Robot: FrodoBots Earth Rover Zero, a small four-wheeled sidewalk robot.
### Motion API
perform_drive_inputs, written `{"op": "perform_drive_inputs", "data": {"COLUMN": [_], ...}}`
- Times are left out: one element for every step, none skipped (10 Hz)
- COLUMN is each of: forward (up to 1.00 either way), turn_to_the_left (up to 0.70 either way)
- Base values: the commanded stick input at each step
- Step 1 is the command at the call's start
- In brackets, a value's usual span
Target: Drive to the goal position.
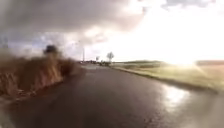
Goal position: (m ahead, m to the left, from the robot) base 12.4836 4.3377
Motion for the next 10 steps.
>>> {"op": "perform_drive_inputs", "data": {"forward": [0.70,0.70,0.70,0.70,0.70,0.70,0.70,0.70,0.70,0.70], "turn_to_the_left": [0.00,0.00,0.00,0.00,0.00,0.00,0.00,0.00,0.00,0.00]}}
